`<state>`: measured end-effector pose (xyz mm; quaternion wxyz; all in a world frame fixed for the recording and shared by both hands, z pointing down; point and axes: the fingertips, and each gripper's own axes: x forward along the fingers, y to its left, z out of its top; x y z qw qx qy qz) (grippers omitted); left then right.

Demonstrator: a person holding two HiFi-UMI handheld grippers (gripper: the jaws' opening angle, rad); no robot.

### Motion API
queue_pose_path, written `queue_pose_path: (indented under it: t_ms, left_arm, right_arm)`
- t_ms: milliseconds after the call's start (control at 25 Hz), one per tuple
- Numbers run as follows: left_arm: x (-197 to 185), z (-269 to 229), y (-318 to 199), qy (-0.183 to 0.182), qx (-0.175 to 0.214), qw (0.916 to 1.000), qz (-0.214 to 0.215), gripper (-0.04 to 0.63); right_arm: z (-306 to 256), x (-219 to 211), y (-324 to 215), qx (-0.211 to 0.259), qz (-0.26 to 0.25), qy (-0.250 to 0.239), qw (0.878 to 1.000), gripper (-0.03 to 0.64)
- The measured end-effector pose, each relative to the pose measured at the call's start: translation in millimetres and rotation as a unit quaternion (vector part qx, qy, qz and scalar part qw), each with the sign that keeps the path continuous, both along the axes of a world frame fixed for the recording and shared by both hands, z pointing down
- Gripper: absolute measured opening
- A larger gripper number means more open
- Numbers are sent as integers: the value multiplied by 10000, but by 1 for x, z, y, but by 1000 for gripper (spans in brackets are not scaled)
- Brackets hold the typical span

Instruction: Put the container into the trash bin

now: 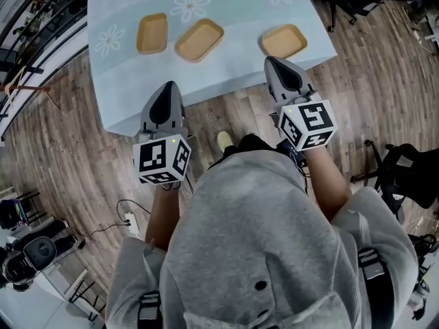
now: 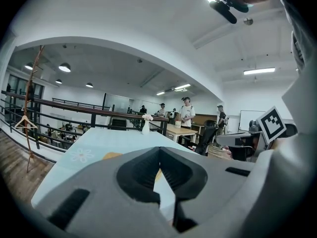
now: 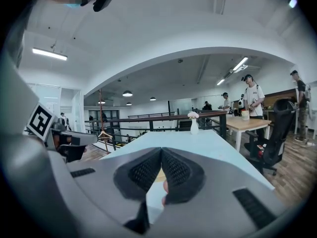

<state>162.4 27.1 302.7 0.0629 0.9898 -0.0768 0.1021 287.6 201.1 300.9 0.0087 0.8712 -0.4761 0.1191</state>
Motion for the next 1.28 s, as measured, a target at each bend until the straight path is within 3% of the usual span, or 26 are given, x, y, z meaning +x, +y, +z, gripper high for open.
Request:
queue_pose_path:
  t_ms: [520, 1040, 1080, 1160, 1280]
  left_arm:
    - [54, 22, -24, -312, 121, 9992, -217, 18]
    - [113, 59, -89, -1076, 313, 9928, -425, 21]
    - [116, 65, -96, -1178, 353, 9913, -462, 32]
    - [121, 79, -112, -1397, 516, 9874, -540, 151]
    - [122, 100, -134, -1809, 912, 9776, -576, 160]
  right_arm:
    - [13, 60, -26, 2, -278, -121, 9995, 26]
    - [24, 124, -77, 28, -705, -359, 9969, 26]
    - [26, 128, -80, 18, -724, -378, 9967, 26]
    - [31, 136, -85, -10, -756, -425, 9962, 26]
    - [34, 143, -91, -42, -781, -488, 9957, 26]
